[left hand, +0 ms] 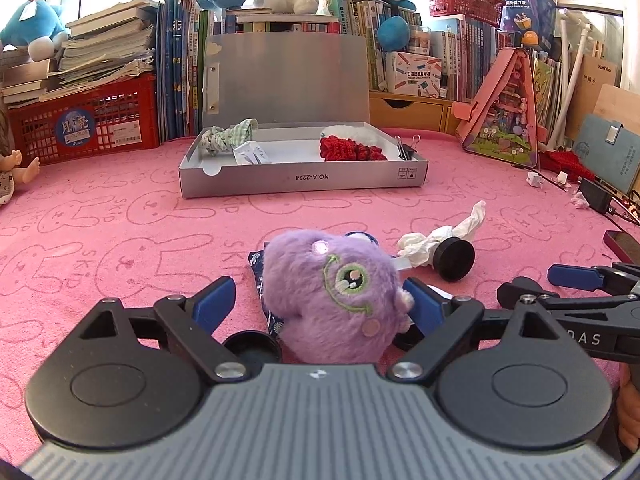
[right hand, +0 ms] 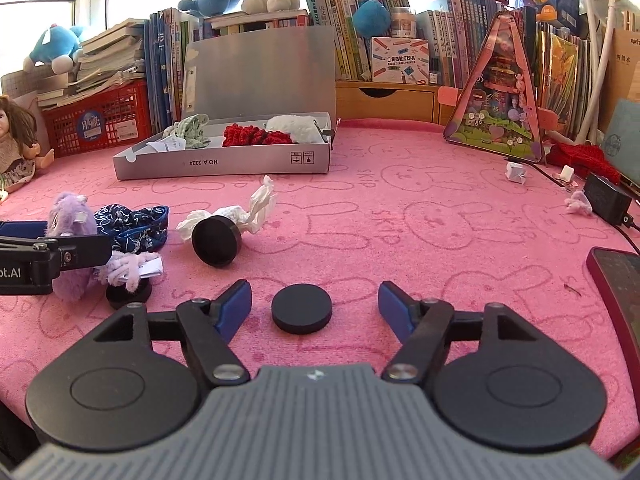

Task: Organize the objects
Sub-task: 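Grasp the purple plush with the left tool while the right tool grasps a black lid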

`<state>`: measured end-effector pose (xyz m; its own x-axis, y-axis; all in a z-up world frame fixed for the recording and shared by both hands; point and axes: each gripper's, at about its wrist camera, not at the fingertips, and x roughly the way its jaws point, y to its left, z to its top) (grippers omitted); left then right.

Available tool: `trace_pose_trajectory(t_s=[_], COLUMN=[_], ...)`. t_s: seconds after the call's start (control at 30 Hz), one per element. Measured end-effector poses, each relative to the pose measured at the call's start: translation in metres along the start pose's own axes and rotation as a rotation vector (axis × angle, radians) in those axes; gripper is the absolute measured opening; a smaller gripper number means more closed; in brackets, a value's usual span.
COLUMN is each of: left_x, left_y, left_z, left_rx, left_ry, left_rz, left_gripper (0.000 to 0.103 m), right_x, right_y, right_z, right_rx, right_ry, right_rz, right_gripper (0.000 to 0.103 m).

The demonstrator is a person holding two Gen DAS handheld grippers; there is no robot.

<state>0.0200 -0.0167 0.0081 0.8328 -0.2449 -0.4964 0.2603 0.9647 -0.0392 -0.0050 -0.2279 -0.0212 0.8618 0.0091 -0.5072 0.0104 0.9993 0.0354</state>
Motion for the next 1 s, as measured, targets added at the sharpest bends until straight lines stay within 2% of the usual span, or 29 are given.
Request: trace_pose_trajectory(t_s=[0.13,0.2,0.43,0.57,0.6,1.0], left_x=[0.0,0.0,0.0,0.001,0.0,-0.012], left_y=[-0.001,-0.003,-0.006,-0.008,-0.009,-0.007], left_z=[-0.002,-0.002,-0.004,-0.005,-0.005,0.003], left_rx=[-0.007,0.002,0.013,0.001,0.001,-0.038], left_ry=[-0.001,-0.004,-0.005,-0.005,-0.009,-0.025], left_rz=[-0.008,-0.011,-0.026,-0.032,-0.032,-0.021], left_gripper=[0.091,0.09,0.079,0.071,0.065,0.058], right_x=[-0.002,-0.003,-0.005,-0.006,-0.007,-0.014], right_y=[0.002,0.005,0.011,0.015,0.017,0.028], right_z=[-0.003,-0.004,-0.005,-0.006,-0.006,0.0], right_rx=[-0.01,-0.017,-0.023,-0.039,-0.047,-0.072], right_ry=[-0.011,-0.022,-0.031,-0.031,-0.031,-0.043], right_rz=[-0.018,-0.03,-0.03,-0.021,-0.019,0.007], right_gripper=[0.068,0.059,0.048,0.036,0.036,0.036])
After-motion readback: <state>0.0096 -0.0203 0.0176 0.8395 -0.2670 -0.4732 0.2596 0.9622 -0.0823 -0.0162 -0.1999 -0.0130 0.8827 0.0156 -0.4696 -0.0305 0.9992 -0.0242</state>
